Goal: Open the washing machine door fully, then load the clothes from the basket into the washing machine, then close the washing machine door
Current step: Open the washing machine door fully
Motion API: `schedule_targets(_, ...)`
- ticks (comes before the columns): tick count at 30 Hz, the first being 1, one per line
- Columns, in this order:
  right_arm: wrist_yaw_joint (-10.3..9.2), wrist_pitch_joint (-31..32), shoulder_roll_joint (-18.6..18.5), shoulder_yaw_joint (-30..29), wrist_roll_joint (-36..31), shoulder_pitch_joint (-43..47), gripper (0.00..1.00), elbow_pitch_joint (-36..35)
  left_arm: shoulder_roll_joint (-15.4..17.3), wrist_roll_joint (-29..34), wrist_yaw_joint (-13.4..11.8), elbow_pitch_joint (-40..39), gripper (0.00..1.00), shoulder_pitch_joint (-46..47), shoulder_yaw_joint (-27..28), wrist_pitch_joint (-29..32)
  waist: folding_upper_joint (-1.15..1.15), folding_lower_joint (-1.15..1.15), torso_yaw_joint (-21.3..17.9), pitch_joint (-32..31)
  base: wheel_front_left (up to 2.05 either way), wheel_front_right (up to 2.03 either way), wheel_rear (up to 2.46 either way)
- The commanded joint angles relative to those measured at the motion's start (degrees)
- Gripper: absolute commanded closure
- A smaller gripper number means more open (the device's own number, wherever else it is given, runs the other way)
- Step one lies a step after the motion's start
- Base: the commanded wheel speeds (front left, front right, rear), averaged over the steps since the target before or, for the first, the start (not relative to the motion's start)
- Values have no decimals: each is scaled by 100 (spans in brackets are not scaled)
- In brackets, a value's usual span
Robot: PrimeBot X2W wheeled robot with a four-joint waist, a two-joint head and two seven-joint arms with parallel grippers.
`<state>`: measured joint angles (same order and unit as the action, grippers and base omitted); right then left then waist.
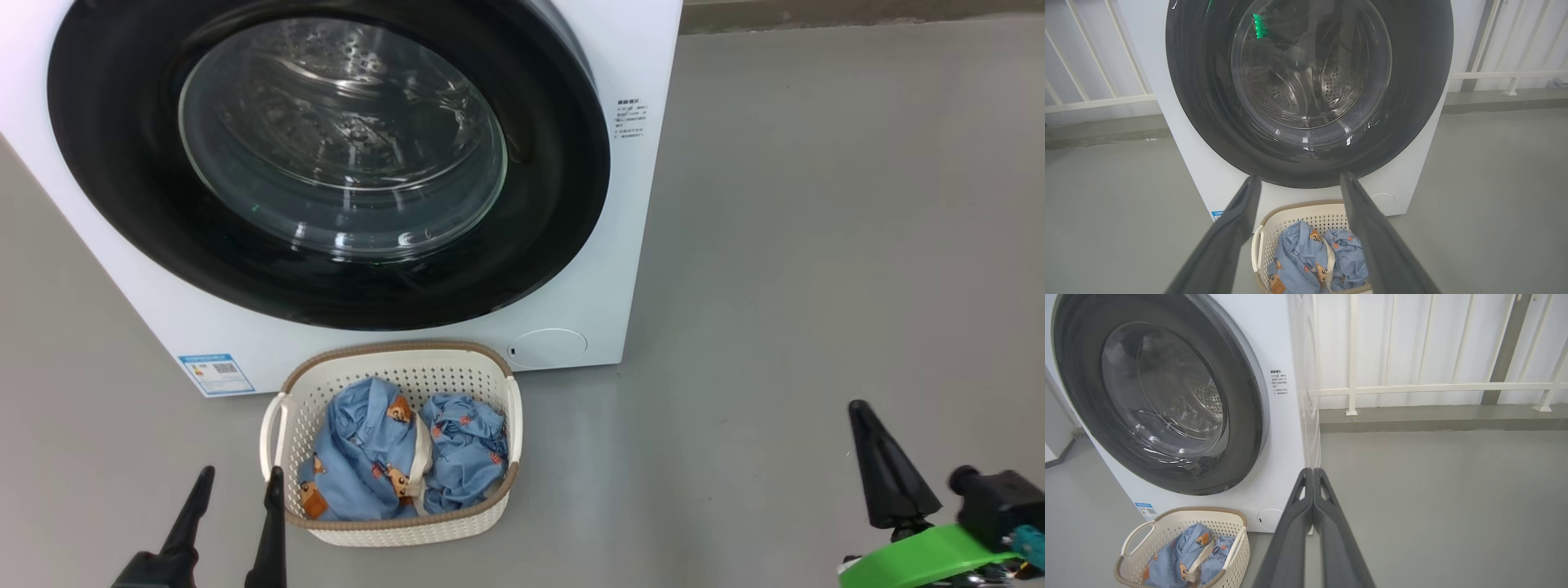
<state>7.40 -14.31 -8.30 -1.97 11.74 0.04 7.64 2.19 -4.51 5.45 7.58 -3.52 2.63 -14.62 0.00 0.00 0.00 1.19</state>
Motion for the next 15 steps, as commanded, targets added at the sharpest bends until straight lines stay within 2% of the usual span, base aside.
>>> schedule_targets(1, 9, -69, 42, -2, 286, -69, 100, -189, 69, -48, -30, -129, 0, 123, 183, -38, 0, 0, 9, 5, 0, 0, 0)
schedule_targets(6, 9, -69, 269, -323, 1689, -116, 100, -33, 69, -91, -75, -203, 0, 42, 145, -38, 0, 0, 30, 18, 0, 0, 0)
schedule_targets(11, 9, -69, 334, -623, 4064, -249, 100, 285, 69, -173, -120, -262, 0, -33, 84, -38, 0, 0, 93, 66, 0, 0, 0)
schedule_targets(15, 9, -49, 52, -605, 5875, -452, 100, 532, 69, -229, -163, -322, 0, -32, 0, -38, 0, 0, 150, 229, 0, 0, 0)
